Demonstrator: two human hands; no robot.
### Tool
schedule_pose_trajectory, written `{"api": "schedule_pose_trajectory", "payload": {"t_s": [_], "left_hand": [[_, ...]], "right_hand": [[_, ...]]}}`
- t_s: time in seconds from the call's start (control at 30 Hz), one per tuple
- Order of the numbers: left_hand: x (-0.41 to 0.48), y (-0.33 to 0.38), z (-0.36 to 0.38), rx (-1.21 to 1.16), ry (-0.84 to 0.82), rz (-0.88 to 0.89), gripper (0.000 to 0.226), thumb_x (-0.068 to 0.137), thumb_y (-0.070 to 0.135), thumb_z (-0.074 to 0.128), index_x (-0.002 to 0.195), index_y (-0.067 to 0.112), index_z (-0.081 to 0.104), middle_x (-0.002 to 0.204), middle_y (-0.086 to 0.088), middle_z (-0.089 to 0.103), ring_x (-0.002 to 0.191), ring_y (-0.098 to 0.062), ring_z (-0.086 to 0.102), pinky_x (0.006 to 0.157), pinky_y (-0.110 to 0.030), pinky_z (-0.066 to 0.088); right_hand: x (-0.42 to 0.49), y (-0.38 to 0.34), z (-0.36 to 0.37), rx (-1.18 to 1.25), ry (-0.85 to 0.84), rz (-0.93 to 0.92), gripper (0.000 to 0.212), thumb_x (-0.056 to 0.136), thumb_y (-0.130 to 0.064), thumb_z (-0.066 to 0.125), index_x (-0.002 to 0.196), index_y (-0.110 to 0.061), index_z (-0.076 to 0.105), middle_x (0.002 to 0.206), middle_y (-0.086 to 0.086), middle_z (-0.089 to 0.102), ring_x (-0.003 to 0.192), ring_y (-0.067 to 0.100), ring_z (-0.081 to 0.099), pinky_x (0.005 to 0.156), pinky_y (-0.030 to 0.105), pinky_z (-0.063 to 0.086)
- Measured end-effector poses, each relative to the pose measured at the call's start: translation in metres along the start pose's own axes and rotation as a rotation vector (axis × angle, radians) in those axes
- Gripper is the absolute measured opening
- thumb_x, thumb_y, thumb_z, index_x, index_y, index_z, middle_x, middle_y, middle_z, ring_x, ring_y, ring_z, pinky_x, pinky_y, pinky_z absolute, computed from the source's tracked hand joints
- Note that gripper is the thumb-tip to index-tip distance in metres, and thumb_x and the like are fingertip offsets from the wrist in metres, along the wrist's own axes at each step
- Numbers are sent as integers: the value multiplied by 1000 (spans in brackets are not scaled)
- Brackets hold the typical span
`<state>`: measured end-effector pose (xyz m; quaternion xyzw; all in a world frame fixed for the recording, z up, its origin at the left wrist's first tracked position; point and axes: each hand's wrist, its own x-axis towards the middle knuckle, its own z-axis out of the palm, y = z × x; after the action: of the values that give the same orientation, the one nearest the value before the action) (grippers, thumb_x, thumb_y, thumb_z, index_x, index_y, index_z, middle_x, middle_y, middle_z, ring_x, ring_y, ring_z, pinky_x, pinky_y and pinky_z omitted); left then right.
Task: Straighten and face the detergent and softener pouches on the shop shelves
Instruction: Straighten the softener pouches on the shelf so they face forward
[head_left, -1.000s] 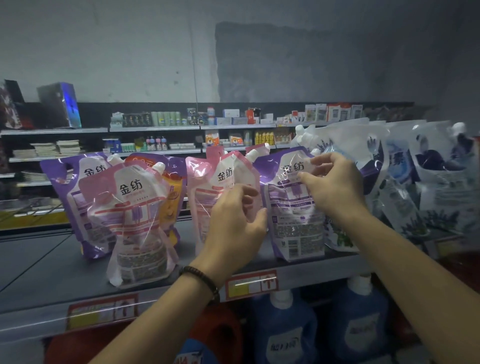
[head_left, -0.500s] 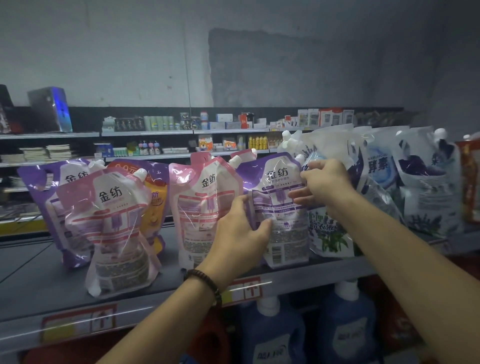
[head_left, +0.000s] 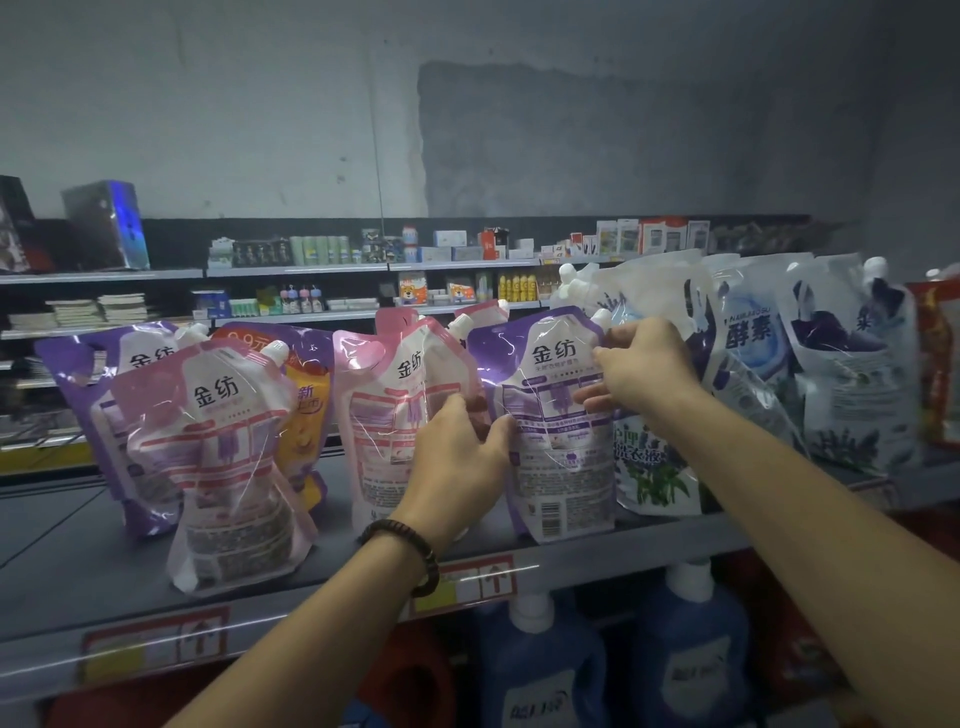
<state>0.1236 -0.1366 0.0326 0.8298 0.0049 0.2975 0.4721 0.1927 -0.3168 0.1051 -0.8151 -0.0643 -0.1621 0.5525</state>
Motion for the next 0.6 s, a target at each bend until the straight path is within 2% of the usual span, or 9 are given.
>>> {"api": "schedule_pose_trajectory", "payload": {"t_s": [0.1,0.2,0.3,0.4,0.6], "left_hand": [[5,-3,1,67,-2,22,18,105,38,65,102,23,73,89,10,75,83,-10,72,75,-32,63],[8,1,0,65,-6,27,18,105,37,66,95,25,75,83,9,76,75,-11,74,68,-31,63],[11,2,0,48,-1,27,17,105,33,66,92,25,72,79,4,76,67,-15,76,65,-37,66],[12,3,-2,-11,-16,-5,15,107,30,64,97,23,73,85,-1,77,70,-22,78,65,-44,67],[10,9,-5,-110,-34,-66,15,109,23,60,104,19,73,94,-8,77,72,-25,79,58,-37,66]], "right_hand": [[-3,-4,-2,33,-6,18,20,106,-11,63,124,-3,62,94,17,74,60,26,78,56,34,64],[-6,-7,-5,46,-14,17,5,105,-8,64,109,-5,61,93,18,74,60,28,78,57,35,63],[-5,-6,-6,66,-30,21,14,104,-10,66,113,-2,60,93,20,75,61,31,78,60,39,64],[-6,-5,-9,89,-42,20,21,104,-14,67,117,-1,57,95,20,74,62,32,79,67,47,67],[-13,-8,-17,75,-35,-26,18,105,-19,65,106,-1,61,92,18,75,61,28,78,66,46,67]]}}
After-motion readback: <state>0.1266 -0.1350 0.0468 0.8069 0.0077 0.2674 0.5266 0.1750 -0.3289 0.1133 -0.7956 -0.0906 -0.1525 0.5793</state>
